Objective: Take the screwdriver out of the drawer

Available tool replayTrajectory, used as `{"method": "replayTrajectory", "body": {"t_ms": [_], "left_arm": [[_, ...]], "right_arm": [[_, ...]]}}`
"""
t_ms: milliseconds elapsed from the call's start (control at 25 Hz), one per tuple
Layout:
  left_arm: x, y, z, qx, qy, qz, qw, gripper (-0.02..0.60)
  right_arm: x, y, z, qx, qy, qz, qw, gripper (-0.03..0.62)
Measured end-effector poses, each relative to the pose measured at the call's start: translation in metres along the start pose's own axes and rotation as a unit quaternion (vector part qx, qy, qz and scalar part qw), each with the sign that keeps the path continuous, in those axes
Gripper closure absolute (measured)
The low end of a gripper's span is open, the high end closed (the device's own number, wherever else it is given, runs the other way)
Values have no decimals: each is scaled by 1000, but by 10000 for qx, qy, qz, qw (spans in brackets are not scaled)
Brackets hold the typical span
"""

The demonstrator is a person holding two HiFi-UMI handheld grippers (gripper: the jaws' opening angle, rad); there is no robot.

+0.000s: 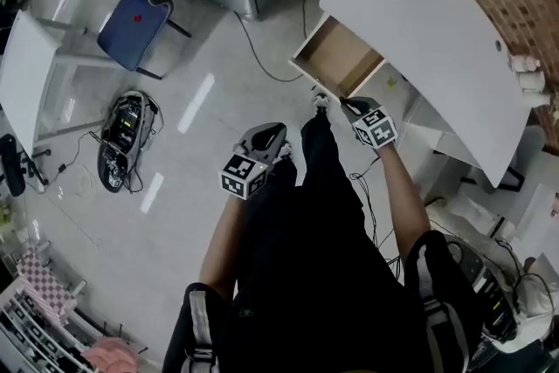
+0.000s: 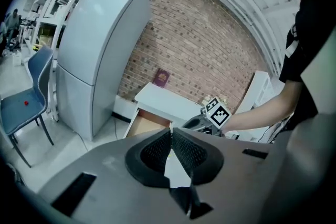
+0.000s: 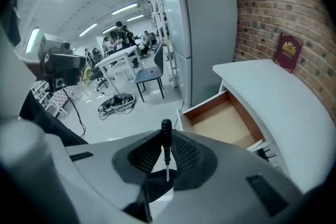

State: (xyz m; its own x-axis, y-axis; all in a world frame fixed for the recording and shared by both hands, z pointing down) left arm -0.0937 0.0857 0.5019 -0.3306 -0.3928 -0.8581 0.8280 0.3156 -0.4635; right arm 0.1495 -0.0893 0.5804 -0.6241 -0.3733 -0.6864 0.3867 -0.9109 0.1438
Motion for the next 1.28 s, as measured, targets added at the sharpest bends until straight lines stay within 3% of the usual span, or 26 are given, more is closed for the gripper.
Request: {"method": "replayTrajectory", "body": {"t_ms": [360, 760, 1280], "left_arm": [[9, 32, -39, -329, -46, 169, 9993, 558], [18, 65, -26, -616, 69, 335, 9975, 558], [3, 170, -24, -1041, -250, 742, 9915, 558]], "right_arm": [[-4, -66, -84, -492, 627, 158, 9967, 482], [-16, -86, -141, -784, 1121, 251, 9903, 482], [-52, -132, -236, -899, 1982, 283, 9756, 482]]}}
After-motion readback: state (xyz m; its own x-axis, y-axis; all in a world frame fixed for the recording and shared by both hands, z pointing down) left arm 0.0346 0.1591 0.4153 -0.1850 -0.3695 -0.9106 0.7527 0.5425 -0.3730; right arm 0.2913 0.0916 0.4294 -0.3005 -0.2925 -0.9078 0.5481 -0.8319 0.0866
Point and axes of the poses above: the fingertips, and each gripper's own axes: z forward along the fingers, y to its right, x out of its top, the point moved 9 cm from there along -z, backward along the fingers, and after that the axes turned 11 degrees about y, right-handed, at the moved point
